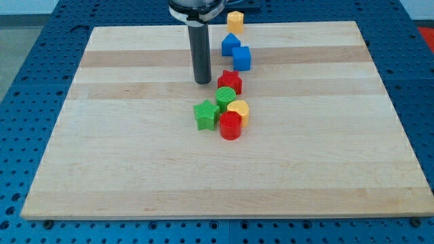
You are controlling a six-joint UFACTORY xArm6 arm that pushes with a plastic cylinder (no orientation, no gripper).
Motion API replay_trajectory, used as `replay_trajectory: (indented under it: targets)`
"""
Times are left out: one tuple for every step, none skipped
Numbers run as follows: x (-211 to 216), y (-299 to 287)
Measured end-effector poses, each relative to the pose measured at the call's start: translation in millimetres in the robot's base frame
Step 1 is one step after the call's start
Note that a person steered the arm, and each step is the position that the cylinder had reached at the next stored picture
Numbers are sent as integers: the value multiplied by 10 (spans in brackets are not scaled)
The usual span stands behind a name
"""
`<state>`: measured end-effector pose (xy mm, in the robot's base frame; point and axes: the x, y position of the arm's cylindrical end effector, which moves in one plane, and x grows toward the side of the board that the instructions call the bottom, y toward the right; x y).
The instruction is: Slide red star slightly right and a bit down
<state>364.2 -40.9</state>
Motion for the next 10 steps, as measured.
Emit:
replay_trajectory:
  targets:
    - [0,106]
    - [0,308]
    - [0,500]
    - [79,502]
    - [41,502]
    - [6,502]
    - [-9,502]
    - [-9,549]
    - [-9,564]
    - [-9,607]
